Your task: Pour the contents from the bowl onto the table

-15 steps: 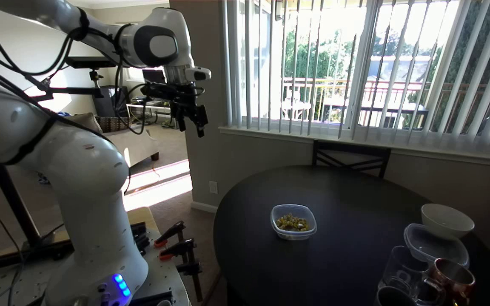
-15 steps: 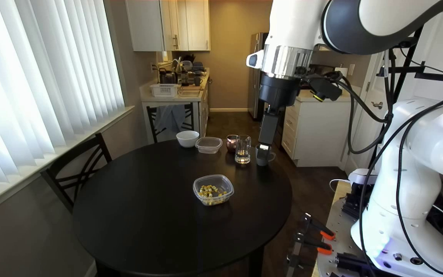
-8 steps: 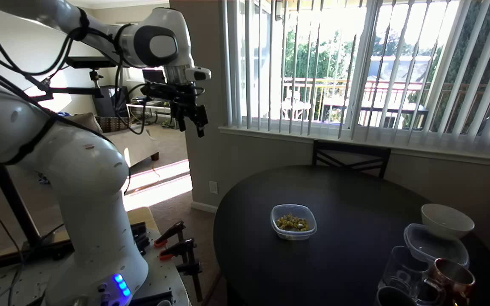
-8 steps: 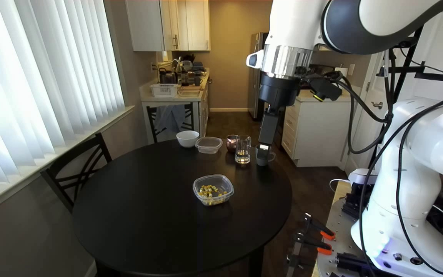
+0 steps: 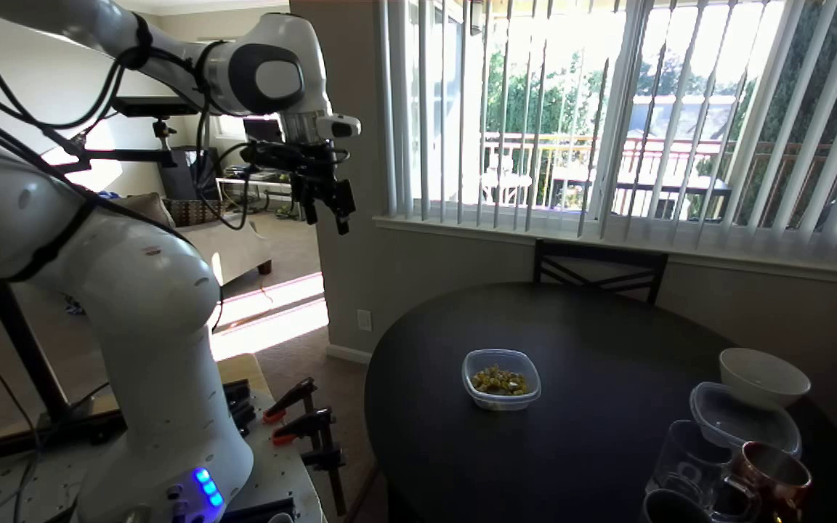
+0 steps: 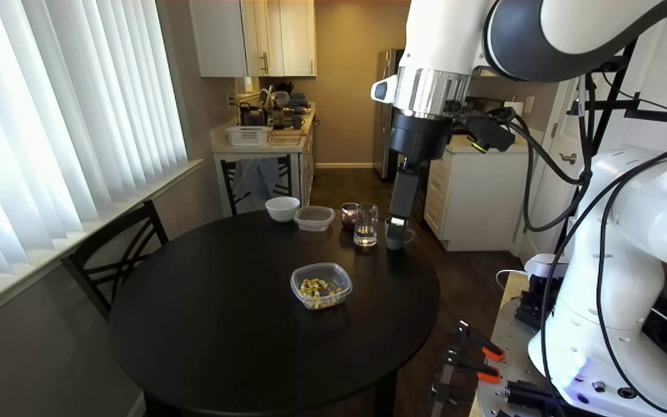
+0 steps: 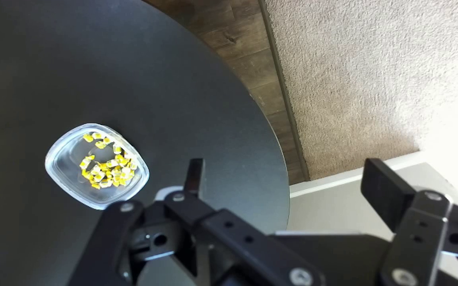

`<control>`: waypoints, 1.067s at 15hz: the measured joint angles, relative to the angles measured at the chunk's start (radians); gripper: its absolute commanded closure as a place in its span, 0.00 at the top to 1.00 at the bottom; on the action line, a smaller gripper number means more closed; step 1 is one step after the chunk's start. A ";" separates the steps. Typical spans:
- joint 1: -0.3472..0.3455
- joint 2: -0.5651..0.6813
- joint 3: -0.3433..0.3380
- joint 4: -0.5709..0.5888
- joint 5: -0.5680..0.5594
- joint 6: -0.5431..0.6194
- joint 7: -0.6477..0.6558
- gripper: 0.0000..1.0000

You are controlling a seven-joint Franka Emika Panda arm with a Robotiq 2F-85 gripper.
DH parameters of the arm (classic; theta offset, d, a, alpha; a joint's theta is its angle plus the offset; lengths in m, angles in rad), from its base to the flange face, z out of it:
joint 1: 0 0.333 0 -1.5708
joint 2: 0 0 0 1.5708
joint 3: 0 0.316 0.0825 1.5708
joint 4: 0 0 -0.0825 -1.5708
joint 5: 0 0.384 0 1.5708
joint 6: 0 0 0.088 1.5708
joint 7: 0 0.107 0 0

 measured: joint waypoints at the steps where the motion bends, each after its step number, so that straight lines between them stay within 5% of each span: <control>1: 0.000 0.000 0.000 0.000 0.000 0.000 0.000 1.00; 12: -0.004 0.008 -0.002 0.010 0.000 0.006 0.000 1.00; 16: -0.055 0.155 -0.050 0.159 0.000 0.041 -0.007 1.00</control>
